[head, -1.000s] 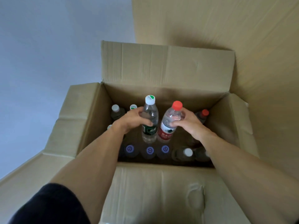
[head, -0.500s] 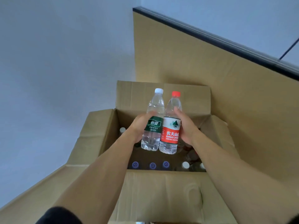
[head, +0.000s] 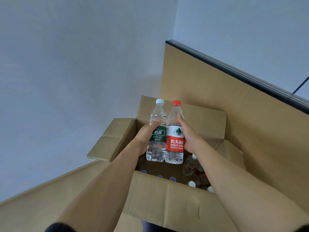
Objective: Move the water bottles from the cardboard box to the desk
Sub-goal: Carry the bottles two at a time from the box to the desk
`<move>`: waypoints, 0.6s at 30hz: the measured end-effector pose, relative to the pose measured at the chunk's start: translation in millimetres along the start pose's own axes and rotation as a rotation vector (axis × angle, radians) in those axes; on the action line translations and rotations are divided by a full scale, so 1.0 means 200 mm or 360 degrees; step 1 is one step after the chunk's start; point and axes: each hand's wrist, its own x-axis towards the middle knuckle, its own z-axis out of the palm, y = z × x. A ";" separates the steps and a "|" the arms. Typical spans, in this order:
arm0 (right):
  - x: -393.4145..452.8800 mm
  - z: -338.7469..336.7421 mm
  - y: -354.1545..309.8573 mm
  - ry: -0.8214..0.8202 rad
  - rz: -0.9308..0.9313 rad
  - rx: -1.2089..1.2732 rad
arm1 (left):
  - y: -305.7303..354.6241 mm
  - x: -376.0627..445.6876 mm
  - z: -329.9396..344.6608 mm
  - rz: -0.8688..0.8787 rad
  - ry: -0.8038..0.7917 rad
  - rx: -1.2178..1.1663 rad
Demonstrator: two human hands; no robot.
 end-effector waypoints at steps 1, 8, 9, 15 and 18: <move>-0.01 0.01 -0.01 -0.0043 0.0008 -0.0019 | 0.00 -0.03 0.01 0.0040 0.0046 0.0004; -0.12 0.07 0.01 -0.0344 0.0043 -0.0210 | -0.07 -0.30 0.03 0.0268 0.0358 0.0078; -0.13 0.09 0.03 -0.0374 0.0048 -0.0232 | -0.08 -0.34 0.03 0.0293 0.0411 0.0076; -0.21 0.29 0.11 -0.0548 0.0066 -0.0319 | -0.16 -0.57 -0.07 0.0328 0.0757 0.0051; -0.25 0.45 0.17 -0.0689 0.0111 -0.0374 | -0.19 -0.71 -0.16 0.0353 0.0909 -0.0011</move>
